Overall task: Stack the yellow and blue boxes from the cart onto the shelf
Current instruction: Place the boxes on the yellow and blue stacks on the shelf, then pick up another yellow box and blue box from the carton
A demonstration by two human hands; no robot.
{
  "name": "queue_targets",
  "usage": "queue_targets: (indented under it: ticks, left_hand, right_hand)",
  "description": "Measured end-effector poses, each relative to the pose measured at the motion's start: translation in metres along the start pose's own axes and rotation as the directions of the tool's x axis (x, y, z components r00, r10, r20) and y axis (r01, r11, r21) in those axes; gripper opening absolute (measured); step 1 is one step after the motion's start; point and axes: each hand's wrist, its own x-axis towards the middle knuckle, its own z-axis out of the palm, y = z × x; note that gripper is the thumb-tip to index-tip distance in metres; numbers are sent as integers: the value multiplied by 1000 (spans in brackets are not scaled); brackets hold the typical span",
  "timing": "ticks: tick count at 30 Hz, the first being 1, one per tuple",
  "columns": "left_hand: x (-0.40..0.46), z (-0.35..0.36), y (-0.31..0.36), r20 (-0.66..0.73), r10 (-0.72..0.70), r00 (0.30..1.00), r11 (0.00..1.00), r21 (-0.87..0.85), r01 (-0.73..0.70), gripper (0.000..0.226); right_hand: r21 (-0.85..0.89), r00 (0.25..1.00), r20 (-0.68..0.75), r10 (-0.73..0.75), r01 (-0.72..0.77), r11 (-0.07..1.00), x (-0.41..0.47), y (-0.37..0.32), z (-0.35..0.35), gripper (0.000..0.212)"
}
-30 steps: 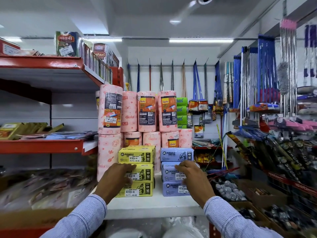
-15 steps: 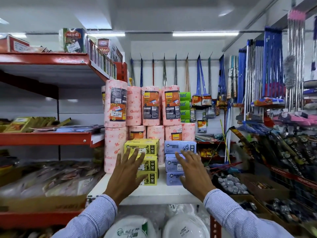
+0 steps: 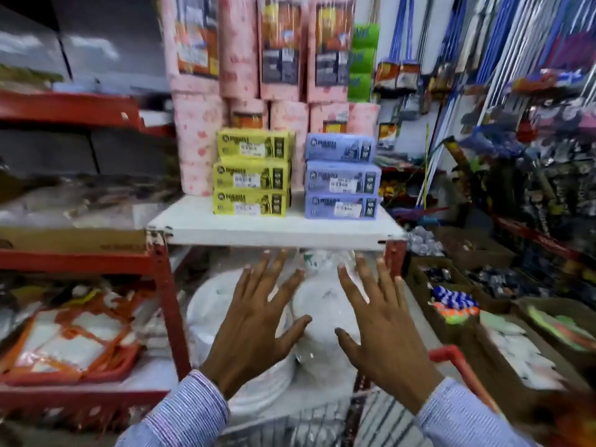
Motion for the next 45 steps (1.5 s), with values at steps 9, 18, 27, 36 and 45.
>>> queue_targets:
  ticks: [9,18,27,36,45]
  left_hand:
    - [-151,109,18,467,-144,873,974,-89,209,73]
    - [-317,225,25,920,-190,343,910,33,413,73]
    - [-384,300,31,974,-152,170,880,54,472,73]
    - [-391,325,28,976,-162,146,866,69,495,54]
    - [-299,219,3,852,-362,377,840,123,529,57]
  right_hand:
    - [87,874,480,83,-142,986,-121,9,139,91]
    - [112,487,873,28,-255,960,-223,4,303,69]
    - [75,282,959,-16,-199,977,-286,-9,401,56]
    - [87,377,926,-15,-176,981,-317,-16,429,36]
    - [53,374,927,26,-199,979,-224,-8,335,51]
